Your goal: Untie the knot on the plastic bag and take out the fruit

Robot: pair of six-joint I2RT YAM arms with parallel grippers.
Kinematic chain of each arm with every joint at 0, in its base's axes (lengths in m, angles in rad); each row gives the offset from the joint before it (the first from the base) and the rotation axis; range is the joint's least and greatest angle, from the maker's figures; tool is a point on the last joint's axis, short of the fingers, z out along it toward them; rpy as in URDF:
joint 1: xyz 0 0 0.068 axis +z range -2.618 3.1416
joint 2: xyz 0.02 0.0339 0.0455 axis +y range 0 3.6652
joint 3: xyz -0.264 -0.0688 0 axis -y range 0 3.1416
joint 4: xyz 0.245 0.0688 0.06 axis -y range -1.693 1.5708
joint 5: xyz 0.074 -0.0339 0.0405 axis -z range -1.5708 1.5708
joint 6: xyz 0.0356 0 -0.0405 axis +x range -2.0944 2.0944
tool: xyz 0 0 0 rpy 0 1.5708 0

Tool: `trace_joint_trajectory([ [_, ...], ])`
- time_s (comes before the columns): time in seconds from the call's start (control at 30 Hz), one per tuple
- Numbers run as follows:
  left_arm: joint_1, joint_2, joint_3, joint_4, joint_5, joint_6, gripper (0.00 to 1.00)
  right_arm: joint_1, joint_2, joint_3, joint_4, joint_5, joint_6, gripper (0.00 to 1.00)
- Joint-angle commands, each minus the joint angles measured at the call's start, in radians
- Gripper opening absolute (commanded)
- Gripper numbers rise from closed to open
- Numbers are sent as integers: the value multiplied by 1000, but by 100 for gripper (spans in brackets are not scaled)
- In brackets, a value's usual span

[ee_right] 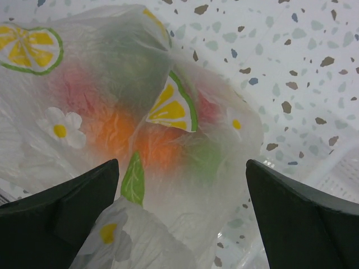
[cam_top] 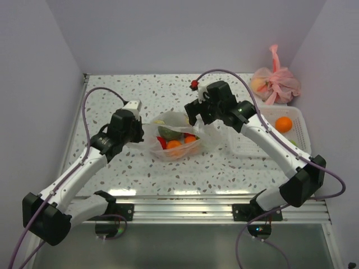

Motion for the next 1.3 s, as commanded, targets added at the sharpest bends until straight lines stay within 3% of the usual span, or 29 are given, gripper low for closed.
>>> trace_joint_trajectory([
  [0.0, 9, 23, 69, -42, -60, -29, 0, 2, 13, -37, -20, -92, -64, 99],
  [0.47, 10, 67, 58, -42, -132, -37, 0, 5, -45, -117, 43, -299, -134, 94],
  [0.87, 10, 63, 94, -55, -114, -35, 0, 77, 47, 93, -6, -312, -208, 97],
  [1.07, 10, 69, 111, -64, -125, -32, 0, 128, 79, 57, -43, -206, -248, 97],
  [1.13, 10, 66, 115, -67, -128, -31, 0, 128, 93, 32, -25, -100, -249, 97],
  [1.27, 10, 58, 115, -76, -154, -25, 0, 126, 151, 11, -29, -17, -289, 86],
])
